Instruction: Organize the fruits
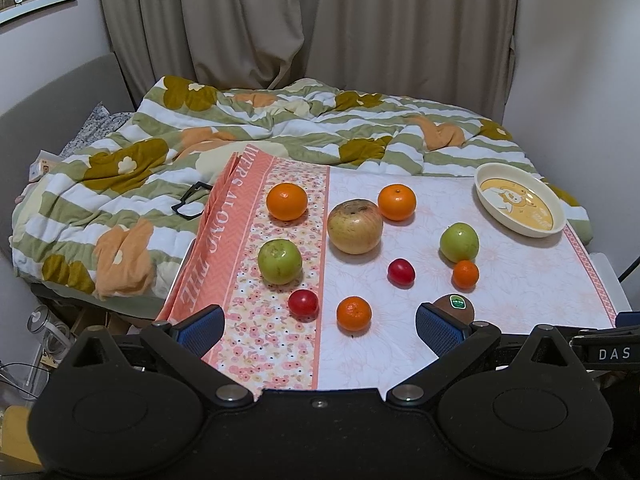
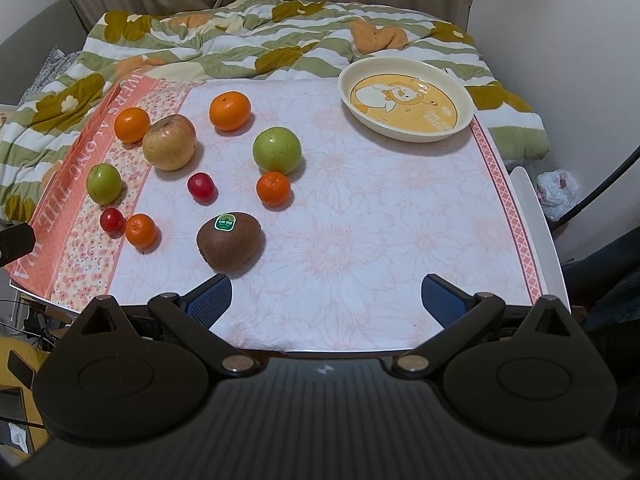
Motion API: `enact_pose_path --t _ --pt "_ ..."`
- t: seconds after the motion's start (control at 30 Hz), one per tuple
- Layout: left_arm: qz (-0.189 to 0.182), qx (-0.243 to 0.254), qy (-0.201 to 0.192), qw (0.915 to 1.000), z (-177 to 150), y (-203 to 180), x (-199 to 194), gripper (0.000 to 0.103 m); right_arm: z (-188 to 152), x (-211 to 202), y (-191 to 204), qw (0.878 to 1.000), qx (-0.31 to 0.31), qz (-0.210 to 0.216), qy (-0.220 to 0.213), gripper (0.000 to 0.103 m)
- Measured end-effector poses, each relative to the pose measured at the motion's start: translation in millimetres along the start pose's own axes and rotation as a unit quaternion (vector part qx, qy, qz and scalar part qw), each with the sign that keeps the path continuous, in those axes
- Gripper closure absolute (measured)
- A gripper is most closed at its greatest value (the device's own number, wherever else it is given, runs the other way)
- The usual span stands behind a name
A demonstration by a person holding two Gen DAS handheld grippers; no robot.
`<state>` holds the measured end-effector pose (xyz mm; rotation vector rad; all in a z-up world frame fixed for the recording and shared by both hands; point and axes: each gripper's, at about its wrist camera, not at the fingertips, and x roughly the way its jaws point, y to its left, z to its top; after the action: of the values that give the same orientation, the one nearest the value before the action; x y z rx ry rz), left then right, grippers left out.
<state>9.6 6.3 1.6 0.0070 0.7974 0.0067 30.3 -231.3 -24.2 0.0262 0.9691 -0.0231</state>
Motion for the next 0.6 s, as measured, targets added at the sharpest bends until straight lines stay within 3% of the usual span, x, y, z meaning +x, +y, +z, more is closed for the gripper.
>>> enact_pose_path --t 0.6 --pt "0.001 0.001 0.0 1.0 0.8 -0.4 0.2 0.0 2.0 2.8 1.9 1.0 0.002 0.0 0.001 0.0"
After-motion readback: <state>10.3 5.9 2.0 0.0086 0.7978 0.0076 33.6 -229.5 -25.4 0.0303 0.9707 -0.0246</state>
